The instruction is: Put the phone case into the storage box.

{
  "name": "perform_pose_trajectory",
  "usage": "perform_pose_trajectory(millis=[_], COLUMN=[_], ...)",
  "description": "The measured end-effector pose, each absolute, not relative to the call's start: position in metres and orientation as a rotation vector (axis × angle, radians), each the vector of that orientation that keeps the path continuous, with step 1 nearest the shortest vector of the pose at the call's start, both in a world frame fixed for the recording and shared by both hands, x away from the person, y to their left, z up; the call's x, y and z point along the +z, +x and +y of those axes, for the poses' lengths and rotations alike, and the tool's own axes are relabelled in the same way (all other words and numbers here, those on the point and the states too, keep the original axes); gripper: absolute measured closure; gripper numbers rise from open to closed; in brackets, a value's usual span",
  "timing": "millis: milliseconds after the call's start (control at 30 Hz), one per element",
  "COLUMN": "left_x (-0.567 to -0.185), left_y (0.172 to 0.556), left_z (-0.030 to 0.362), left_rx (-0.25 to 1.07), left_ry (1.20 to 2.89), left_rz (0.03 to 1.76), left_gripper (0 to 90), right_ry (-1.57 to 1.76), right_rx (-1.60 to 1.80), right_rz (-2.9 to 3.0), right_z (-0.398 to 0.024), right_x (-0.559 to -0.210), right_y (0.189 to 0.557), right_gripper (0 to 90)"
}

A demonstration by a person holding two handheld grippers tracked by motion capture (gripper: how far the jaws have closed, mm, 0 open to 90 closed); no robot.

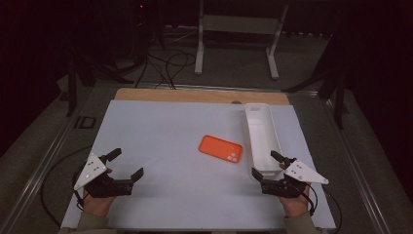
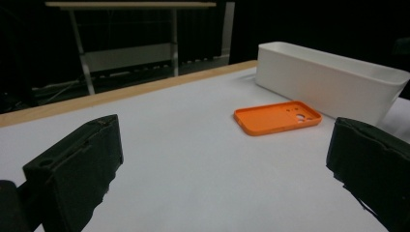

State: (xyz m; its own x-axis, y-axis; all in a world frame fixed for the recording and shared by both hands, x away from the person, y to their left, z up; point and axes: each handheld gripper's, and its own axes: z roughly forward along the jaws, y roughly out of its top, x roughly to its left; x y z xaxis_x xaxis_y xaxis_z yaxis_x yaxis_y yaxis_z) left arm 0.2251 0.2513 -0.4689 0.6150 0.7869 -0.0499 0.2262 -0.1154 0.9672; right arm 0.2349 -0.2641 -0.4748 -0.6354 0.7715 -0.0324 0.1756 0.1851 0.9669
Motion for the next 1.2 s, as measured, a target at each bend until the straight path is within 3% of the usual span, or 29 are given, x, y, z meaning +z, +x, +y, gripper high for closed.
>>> perform_pose_trajectory(millis=[600,1200], left_x=[-0.463,-0.448], left_y=[0.224,0.239], left_z=[0.249,0.226], left_rx=[0.615,0.552], left_ry=[1.658,1.74], left_rz=[0.858,0.792], left_gripper=[1.3,3.7], right_ry=[0.903,0.91], right_rx=[1.448,1.444], right_rz=[1.936,1.921], right_z=[-0.263,-0.263], right_x=[-0.475,-0.475], right_y=[0.234,0.235], right_gripper=[10.5,10.5])
